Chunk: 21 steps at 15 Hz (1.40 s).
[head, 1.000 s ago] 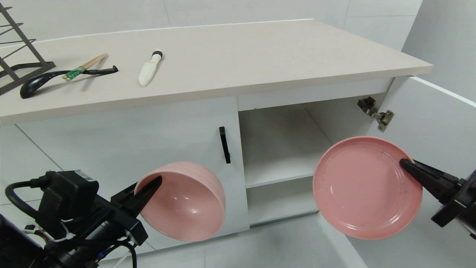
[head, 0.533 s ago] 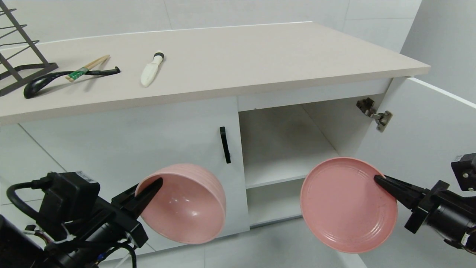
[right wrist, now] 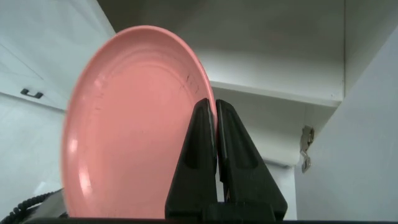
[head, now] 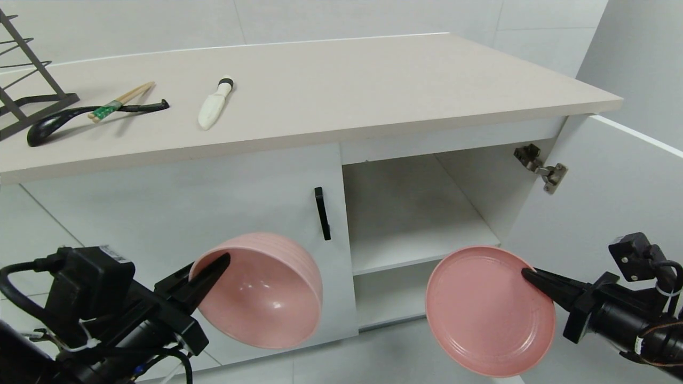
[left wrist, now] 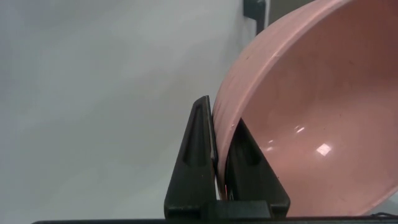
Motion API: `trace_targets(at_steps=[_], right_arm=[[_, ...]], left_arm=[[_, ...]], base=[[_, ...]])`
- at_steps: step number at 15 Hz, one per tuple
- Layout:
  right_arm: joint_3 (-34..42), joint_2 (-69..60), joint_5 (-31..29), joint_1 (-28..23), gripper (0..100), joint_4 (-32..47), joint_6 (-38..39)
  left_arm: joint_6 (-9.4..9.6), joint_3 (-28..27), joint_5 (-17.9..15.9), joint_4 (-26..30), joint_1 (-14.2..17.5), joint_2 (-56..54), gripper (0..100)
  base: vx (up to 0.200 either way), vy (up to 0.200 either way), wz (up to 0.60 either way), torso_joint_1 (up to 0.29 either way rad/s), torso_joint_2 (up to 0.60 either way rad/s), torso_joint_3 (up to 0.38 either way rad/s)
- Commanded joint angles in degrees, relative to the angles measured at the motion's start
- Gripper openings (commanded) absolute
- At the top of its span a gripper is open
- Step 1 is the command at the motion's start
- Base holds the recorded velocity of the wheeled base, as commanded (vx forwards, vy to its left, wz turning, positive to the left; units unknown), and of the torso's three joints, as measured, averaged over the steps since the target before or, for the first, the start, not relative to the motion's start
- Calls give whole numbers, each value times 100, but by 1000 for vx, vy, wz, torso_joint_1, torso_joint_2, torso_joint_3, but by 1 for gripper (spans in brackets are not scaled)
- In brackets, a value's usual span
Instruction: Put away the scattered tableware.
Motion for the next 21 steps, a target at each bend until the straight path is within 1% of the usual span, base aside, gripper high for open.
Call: trace_targets(at_steps=[1,2,3,5,12,14,17,18,20,21], right_arm=[[-84,103,3,22,0,-8,1],[-84,103,3,31,0,-8,1],[-84,95,3,31,0,-8,1],[-101,103,3,31,0,-8,1],[-207,253,3,75,0,-8,-157],[-268,464,-6,75,0,-8,-148],[-470,675,-6,119,0,-8,-148],[-541,684,-6,251,0,-8,-148],[-725,877,-6,321,0,-8,-148],[-962,1053,-15,330,0,-8,-140]], left_arm=[[-1,0,-3,19,-139,18,0],[-1,0,6,107,-262,18,0],[7,0,6,159,-297,-8,0],[7,0,6,256,-306,-26,0],[-10,0,32,256,-306,-43,0],[-10,0,41,309,-279,-96,0],[69,0,32,265,-288,-184,0],[69,0,6,291,-288,-404,0],[69,0,-3,291,-288,-518,0],[69,0,-3,283,-288,-500,0]], base=[[0,200,0,2,2,-2],[0,200,0,2,-2,2],[0,0,0,0,0,0],[0,0,0,0,0,0],[0,0,0,0,0,0],[200,0,0,0,0,0],[0,0,0,0,0,0],[0,0,0,0,0,0],[0,0,0,0,0,0],[0,0,0,0,0,0]])
